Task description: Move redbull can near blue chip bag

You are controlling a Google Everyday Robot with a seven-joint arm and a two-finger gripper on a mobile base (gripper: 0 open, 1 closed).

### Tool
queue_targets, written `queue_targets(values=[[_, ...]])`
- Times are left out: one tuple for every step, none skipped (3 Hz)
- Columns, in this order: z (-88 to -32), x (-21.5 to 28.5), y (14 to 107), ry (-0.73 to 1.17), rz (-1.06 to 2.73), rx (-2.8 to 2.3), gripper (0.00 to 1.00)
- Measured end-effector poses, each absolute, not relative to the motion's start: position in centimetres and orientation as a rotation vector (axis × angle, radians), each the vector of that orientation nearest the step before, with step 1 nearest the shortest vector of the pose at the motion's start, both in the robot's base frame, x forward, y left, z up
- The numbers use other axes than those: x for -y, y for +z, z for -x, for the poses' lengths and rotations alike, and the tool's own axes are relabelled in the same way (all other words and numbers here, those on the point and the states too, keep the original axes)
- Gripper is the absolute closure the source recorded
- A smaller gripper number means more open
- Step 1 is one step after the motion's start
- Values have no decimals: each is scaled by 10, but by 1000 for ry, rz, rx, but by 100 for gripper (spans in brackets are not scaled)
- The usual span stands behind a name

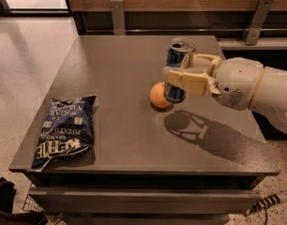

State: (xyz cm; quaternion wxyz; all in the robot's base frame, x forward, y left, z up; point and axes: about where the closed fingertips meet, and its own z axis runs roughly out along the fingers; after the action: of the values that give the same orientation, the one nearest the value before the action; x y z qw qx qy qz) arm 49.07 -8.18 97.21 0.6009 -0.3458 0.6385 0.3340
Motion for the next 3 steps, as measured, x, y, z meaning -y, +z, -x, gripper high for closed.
queue_targets(values=[[-463, 50, 968, 824, 844, -1462, 100], [-448, 14, 951, 871, 939, -1431, 100], [-444, -30, 925, 911, 1045, -1357, 100]])
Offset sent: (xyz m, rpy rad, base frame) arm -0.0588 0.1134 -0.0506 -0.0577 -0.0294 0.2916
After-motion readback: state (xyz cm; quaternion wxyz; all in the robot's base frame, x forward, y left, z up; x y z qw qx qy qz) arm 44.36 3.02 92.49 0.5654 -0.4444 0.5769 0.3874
